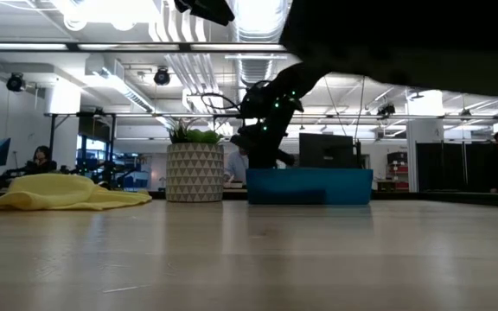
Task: Fold microfiber towels
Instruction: Fold the light blue microfiber towel on top of the dark blue microfiber towel into the dark blue bin
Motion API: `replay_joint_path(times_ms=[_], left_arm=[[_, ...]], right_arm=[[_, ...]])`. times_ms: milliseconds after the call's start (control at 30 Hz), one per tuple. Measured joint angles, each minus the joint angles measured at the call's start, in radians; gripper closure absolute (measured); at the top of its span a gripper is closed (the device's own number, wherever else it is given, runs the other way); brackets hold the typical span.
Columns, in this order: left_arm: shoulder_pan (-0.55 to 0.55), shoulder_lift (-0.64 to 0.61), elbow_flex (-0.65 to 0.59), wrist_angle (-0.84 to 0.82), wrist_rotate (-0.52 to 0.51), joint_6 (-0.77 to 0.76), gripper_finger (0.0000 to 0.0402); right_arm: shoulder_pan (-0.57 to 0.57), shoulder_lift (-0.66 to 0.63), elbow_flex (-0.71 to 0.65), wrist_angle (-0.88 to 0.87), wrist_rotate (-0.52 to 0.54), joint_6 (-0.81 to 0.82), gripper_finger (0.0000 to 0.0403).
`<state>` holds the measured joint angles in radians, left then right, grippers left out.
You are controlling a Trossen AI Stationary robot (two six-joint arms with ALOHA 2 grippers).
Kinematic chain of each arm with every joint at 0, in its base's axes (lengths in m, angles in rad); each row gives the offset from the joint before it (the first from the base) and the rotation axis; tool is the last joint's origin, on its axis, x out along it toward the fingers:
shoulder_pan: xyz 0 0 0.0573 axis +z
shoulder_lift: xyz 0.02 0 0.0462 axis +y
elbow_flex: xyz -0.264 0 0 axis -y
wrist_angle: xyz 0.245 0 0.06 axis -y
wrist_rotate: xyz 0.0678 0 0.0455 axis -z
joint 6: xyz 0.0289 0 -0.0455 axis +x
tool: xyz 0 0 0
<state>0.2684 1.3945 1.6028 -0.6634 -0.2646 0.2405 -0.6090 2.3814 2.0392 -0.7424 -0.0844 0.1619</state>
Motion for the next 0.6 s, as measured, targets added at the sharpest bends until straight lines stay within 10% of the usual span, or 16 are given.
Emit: replay_joint_path(times_ms=[600], left_arm=[[0.000, 0.000, 0.000, -0.006, 0.000, -0.012, 0.0187]], right_arm=[[-0.064, -0.055, -0.027, -0.242, 0.106, -0.053, 0.0394]])
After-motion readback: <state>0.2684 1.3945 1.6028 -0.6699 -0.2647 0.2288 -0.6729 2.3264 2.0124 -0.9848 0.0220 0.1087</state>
